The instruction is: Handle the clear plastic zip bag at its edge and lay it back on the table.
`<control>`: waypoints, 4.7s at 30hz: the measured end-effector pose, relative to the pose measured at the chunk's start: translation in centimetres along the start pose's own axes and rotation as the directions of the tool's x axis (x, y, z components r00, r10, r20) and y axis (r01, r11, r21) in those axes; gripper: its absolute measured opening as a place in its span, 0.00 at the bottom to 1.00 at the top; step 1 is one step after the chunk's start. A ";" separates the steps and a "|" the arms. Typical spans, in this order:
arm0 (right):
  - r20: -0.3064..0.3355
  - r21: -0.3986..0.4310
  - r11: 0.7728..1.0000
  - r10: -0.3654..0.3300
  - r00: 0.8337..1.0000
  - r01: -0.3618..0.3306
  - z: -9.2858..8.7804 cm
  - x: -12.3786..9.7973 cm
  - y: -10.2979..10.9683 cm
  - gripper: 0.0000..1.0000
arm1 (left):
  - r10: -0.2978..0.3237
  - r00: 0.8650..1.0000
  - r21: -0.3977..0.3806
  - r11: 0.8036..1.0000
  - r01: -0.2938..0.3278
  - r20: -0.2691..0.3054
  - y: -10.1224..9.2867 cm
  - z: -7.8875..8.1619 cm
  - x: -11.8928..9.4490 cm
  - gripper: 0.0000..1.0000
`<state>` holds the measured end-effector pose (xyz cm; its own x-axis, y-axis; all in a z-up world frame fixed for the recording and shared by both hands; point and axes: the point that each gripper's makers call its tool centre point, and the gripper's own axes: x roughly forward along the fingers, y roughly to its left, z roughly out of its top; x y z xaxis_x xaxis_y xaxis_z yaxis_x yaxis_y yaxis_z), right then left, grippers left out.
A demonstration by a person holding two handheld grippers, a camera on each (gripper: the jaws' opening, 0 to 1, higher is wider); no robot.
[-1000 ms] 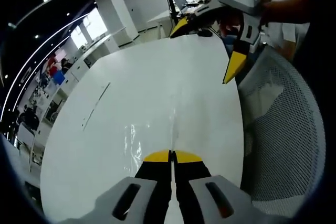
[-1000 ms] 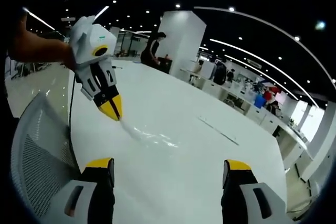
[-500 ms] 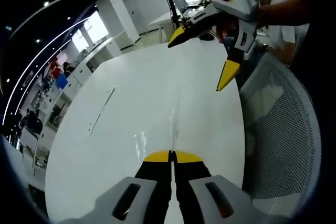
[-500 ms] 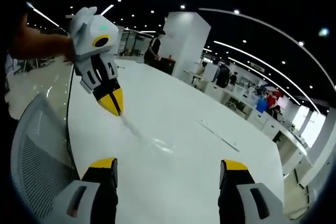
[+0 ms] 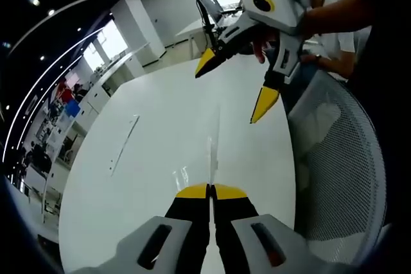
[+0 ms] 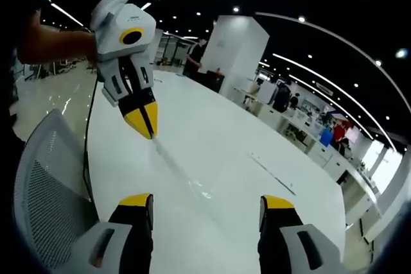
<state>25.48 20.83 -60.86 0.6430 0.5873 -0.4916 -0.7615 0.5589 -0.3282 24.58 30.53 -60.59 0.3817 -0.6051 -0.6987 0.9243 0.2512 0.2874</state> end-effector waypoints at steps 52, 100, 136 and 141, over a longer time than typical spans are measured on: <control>-0.011 -0.032 0.998 0.063 0.998 -0.063 0.9 2.1 2.0 0.34 | -0.078 0.996 0.060 0.995 0.075 0.043 -1.7 2.2 -0.2 0.00; -0.043 -0.063 0.993 0.102 0.994 -0.105 0.2 2.3 3.7 0.05 | -0.090 0.995 0.027 0.996 0.088 0.047 -1.7 1.3 0.4 0.00; -0.075 -0.116 0.974 0.186 0.980 -0.194 0.1 2.0 5.5 0.00 | -0.016 0.994 0.154 0.988 -0.001 0.107 0.0 1.2 -0.9 0.24; -0.079 -0.106 0.974 0.191 0.978 -0.199 0.1 1.9 5.5 0.00 | -0.010 0.995 0.169 0.986 -0.006 0.097 0.1 0.9 -0.9 0.25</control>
<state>22.50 25.04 -63.52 0.4772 0.6347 -0.6078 -0.8784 0.3657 -0.3077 24.31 30.41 -59.39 0.3705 -0.6782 -0.6346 0.9088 0.1236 0.3985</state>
